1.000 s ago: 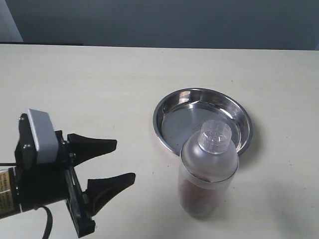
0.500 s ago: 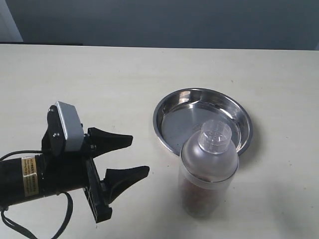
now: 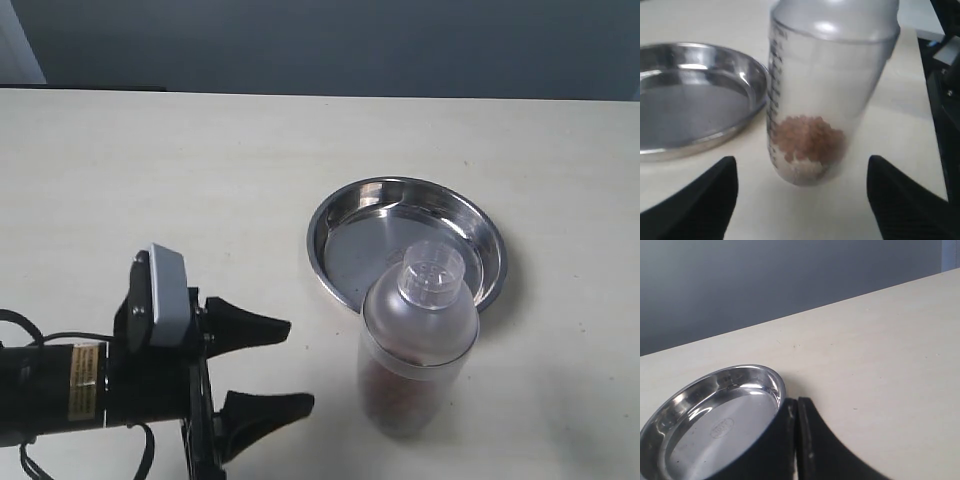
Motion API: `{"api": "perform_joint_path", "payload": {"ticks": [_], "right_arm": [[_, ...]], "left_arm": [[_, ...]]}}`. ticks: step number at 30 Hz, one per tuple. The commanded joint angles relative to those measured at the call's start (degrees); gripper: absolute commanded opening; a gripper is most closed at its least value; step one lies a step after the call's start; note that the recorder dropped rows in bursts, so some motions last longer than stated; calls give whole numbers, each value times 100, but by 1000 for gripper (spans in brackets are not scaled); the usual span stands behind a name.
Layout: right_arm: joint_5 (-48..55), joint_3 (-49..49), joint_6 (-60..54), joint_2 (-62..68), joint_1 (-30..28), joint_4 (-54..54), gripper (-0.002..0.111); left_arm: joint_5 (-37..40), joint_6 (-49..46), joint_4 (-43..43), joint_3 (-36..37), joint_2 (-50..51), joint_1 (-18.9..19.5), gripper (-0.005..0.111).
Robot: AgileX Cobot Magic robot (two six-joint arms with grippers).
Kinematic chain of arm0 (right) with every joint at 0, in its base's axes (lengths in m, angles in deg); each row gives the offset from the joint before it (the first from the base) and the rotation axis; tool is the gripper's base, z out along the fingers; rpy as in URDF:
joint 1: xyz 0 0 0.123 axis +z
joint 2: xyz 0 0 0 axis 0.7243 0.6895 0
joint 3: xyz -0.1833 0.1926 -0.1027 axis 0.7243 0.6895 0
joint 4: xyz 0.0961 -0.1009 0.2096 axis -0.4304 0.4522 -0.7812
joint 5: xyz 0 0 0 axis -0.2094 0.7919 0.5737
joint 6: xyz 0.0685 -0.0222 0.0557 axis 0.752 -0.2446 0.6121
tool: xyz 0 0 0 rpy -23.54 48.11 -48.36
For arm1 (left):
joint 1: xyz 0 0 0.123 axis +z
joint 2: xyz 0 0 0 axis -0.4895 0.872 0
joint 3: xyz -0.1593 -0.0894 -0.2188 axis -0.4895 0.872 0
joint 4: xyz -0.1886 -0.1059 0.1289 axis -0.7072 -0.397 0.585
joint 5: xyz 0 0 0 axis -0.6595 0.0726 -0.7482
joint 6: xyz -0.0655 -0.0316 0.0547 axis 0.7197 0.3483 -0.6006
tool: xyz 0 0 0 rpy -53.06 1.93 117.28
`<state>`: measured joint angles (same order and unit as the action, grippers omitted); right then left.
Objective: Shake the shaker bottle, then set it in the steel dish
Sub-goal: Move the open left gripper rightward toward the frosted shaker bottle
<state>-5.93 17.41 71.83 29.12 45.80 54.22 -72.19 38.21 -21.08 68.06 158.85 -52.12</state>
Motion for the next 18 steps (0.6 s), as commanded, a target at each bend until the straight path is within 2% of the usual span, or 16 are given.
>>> {"api": "perform_joint_path", "payload": {"ticks": [1, 8, 18], "right_arm": [[-57, 7, -36, -22, 10, -2, -1], [-57, 7, -36, -22, 10, -2, -1], [-57, 7, -36, -22, 10, -2, -1]], "left_arm": [[-79, -65, 28, -61, 561, -16, 76], [-79, 222, 60, -406, 812, -16, 86], [-79, 729, 584, -964, 812, -16, 87]]}}
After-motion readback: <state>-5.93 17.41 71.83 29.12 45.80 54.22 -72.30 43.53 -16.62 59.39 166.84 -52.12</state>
